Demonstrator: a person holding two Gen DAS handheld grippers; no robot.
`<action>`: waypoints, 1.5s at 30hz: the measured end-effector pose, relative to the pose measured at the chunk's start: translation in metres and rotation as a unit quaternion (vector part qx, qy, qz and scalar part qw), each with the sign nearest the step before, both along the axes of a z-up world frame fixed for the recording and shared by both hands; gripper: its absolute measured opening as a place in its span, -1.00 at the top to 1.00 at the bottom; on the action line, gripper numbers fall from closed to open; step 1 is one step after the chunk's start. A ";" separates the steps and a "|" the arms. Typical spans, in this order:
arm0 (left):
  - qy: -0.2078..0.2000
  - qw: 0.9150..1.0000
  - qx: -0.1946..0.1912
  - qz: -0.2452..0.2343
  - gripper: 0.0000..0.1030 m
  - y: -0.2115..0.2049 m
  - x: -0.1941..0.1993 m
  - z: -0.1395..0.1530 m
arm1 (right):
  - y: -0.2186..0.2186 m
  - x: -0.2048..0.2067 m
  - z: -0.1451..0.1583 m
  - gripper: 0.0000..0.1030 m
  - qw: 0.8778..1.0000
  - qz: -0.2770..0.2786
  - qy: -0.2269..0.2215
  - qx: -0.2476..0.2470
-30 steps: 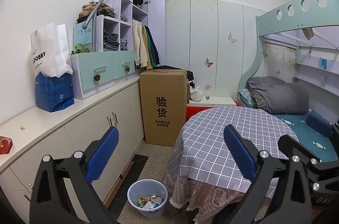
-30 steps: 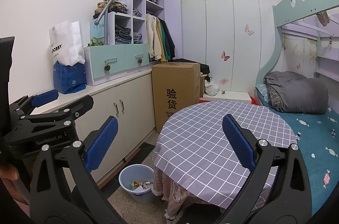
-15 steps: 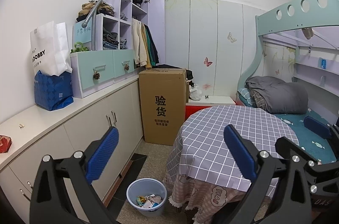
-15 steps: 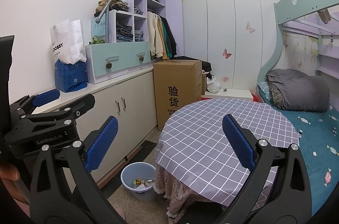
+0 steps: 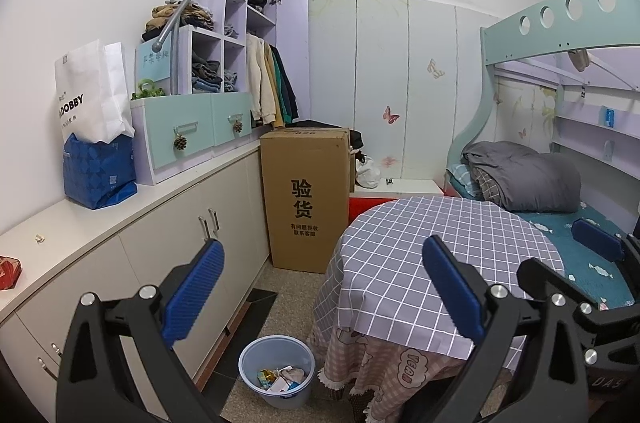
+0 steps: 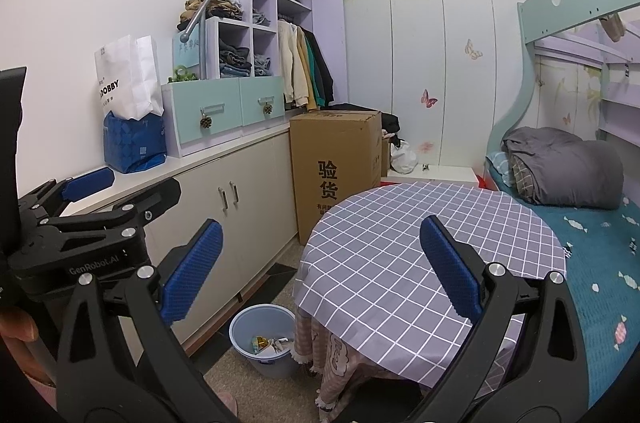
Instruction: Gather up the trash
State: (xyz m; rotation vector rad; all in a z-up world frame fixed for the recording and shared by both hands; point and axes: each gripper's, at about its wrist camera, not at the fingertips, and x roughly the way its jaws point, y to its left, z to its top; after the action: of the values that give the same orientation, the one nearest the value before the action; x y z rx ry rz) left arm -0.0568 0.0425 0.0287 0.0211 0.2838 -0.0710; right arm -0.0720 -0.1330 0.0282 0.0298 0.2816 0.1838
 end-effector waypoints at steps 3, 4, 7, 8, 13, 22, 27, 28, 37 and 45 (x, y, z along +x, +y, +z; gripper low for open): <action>0.000 1.000 0.001 0.001 -0.89 -0.001 0.000 0.000 | 0.001 0.000 0.000 -0.88 1.000 0.001 0.001 0.001; 0.001 1.000 0.001 0.000 -0.89 0.000 0.000 -0.001 | 0.001 0.000 -0.001 -0.88 1.000 0.001 0.001 0.001; 0.000 1.000 0.002 0.000 -0.89 0.000 -0.001 -0.001 | 0.004 0.000 -0.003 -0.88 1.000 0.001 0.003 0.002; 0.001 1.000 0.001 0.000 -0.89 0.000 0.000 0.000 | 0.004 0.000 -0.004 -0.88 1.000 0.002 0.004 0.003; 0.001 1.000 0.002 -0.001 -0.89 0.000 0.000 0.000 | 0.004 0.000 -0.004 -0.88 1.000 0.002 0.005 0.004; 0.000 1.000 0.002 -0.001 -0.89 0.000 0.000 -0.001 | 0.006 0.001 -0.005 -0.88 1.000 0.002 0.005 0.004; 0.000 1.000 0.002 -0.001 -0.89 -0.001 0.000 -0.001 | 0.005 0.002 -0.005 -0.88 1.000 0.003 0.006 0.004; 0.001 1.000 0.002 -0.001 -0.89 -0.001 0.000 0.000 | 0.006 0.002 -0.006 -0.88 1.000 0.004 0.007 0.005; 0.001 1.000 0.003 -0.001 -0.89 -0.001 0.000 0.001 | 0.005 0.004 -0.006 -0.88 1.000 0.007 0.008 0.006; 0.001 1.000 0.004 -0.001 -0.89 -0.001 0.000 0.001 | 0.006 0.004 -0.006 -0.88 1.000 0.007 0.007 0.005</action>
State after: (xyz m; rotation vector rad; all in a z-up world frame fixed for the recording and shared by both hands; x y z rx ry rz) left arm -0.0564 0.0416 0.0297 0.0285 0.2856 -0.0729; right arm -0.0679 -0.1274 0.0226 0.0401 0.2942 0.1984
